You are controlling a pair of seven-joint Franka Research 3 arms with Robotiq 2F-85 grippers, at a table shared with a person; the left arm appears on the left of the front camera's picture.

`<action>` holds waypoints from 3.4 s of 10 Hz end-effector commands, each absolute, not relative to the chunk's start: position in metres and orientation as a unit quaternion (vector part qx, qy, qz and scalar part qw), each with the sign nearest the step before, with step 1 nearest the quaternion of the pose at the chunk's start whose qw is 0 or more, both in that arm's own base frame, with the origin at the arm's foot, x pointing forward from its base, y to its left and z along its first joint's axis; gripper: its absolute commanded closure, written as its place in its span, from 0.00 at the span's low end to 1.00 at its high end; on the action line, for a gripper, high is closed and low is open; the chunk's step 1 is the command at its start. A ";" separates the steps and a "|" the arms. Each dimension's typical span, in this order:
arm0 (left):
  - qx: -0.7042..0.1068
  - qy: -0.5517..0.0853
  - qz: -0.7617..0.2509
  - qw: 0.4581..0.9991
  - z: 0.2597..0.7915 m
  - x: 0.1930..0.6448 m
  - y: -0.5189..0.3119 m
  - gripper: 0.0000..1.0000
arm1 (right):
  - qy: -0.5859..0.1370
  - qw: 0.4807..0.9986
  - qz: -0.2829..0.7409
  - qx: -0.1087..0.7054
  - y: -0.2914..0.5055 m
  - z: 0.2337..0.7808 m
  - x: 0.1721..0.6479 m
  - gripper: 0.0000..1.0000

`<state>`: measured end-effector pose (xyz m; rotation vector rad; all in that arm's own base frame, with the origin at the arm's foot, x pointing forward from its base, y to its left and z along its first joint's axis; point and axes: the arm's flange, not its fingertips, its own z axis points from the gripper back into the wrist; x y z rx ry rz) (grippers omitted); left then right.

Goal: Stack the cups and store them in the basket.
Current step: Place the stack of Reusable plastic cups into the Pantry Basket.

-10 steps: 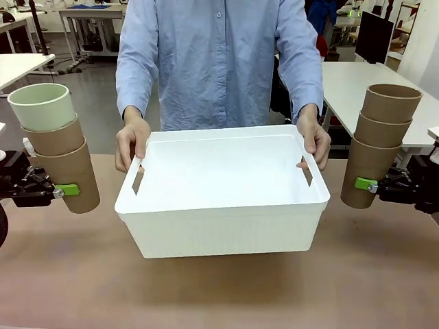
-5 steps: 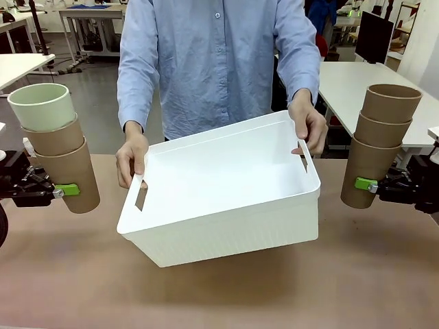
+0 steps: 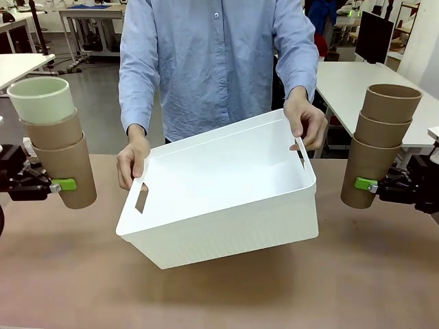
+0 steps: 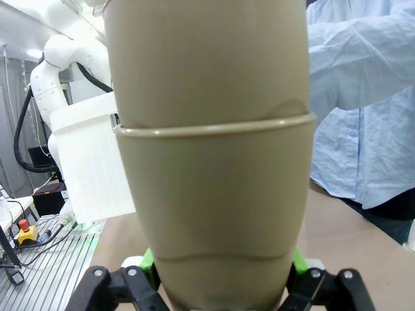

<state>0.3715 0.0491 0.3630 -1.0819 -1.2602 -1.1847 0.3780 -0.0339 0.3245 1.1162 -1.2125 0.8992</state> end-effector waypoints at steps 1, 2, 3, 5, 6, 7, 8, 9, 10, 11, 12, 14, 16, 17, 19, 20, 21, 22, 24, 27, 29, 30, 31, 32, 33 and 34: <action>-0.438 -0.505 -0.512 0.539 0.427 0.352 0.047 0.15 | -0.526 0.589 0.385 0.477 -0.031 0.330 0.380 0.16; -0.434 -0.487 -0.520 0.551 0.457 0.345 0.042 0.15 | -0.526 0.589 0.385 0.477 -0.031 0.330 0.380 0.16; -0.423 -0.468 -0.531 0.566 0.481 0.340 0.032 0.15 | -0.526 0.589 0.385 0.477 -0.031 0.330 0.380 0.16; -0.393 -0.430 -0.546 0.602 0.521 0.329 0.005 0.15 | -0.526 0.589 0.385 0.477 -0.031 0.330 0.380 0.16; -0.368 -0.414 -0.558 0.619 0.543 0.322 -0.014 0.15 | -0.526 0.589 0.385 0.477 -0.031 0.330 0.380 0.16; -0.337 -0.395 -0.572 0.634 0.562 0.318 -0.039 0.15 | -0.526 0.589 0.385 0.477 -0.031 0.330 0.380 0.16; -0.304 -0.381 -0.584 0.649 0.570 0.319 -0.063 0.15 | -0.526 0.589 0.385 0.477 -0.031 0.330 0.380 0.16; -0.280 -0.362 -0.594 0.661 0.574 0.322 -0.085 0.15 | -0.526 0.589 0.385 0.477 -0.031 0.330 0.380 0.16; -0.256 -0.343 -0.604 0.672 0.575 0.329 -0.107 0.15 | -0.526 0.589 0.385 0.477 -0.031 0.330 0.380 0.16; -0.233 -0.328 -0.612 0.681 0.574 0.336 -0.132 0.15 | -0.526 0.589 0.385 0.477 -0.031 0.330 0.380 0.16; -0.212 -0.316 -0.620 0.687 0.571 0.339 -0.155 0.15 | -0.526 0.589 0.385 0.477 -0.031 0.330 0.380 0.16; -0.189 -0.303 -0.620 0.699 0.553 0.349 -0.195 0.15 | -0.526 0.589 0.385 0.477 -0.031 0.330 0.380 0.16; -0.180 -0.287 -0.619 0.709 0.531 0.362 -0.225 0.15 | -0.526 0.589 0.385 0.477 -0.031 0.330 0.380 0.16; -0.182 -0.279 -0.616 0.714 0.518 0.366 -0.236 0.15 | -0.526 0.589 0.385 0.477 -0.031 0.330 0.380 0.16; -0.171 -0.261 -0.618 0.722 0.491 0.375 -0.256 0.15 | -0.526 0.589 0.385 0.477 -0.031 0.330 0.380 0.16; -0.166 -0.255 -0.619 0.724 0.480 0.377 -0.263 0.15 | -0.526 0.589 0.385 0.477 -0.031 0.330 0.380 0.16; -0.166 -0.252 -0.619 0.725 0.471 0.380 -0.268 0.15 | -0.526 0.589 0.385 0.477 -0.031 0.330 0.380 0.16; -0.168 -0.244 -0.622 0.725 0.461 0.382 -0.273 0.15 | -0.526 0.589 0.385 0.477 -0.031 0.330 0.380 0.16; -0.170 -0.234 -0.623 0.727 0.443 0.382 -0.281 0.15 | -0.526 0.589 0.385 0.477 -0.031 0.330 0.380 0.16; -0.159 -0.221 -0.635 0.722 0.417 0.378 -0.292 0.15 | -0.526 0.589 0.385 0.477 -0.031 0.330 0.380 0.16; -0.145 -0.212 -0.643 0.722 0.401 0.376 -0.305 0.15 | -0.526 0.589 0.385 0.477 -0.031 0.330 0.380 0.16; -0.142 -0.209 -0.645 0.721 0.397 0.376 -0.310 0.15 | -0.526 0.589 0.385 0.477 -0.031 0.330 0.380 0.16; -0.137 -0.210 -0.647 0.720 0.394 0.376 -0.313 0.15 | -0.526 0.589 0.385 0.477 -0.031 0.330 0.380 0.16; -0.136 -0.214 -0.648 0.718 0.392 0.376 -0.315 0.15 | -0.526 0.589 0.385 0.477 -0.031 0.330 0.380 0.16; -0.128 -0.214 -0.651 0.717 0.393 0.378 -0.316 0.15 | -0.526 0.589 0.385 0.477 -0.031 0.330 0.380 0.16; -0.126 -0.212 -0.652 0.717 0.393 0.379 -0.316 0.15 | -0.526 0.589 0.385 0.477 -0.031 0.330 0.380 0.16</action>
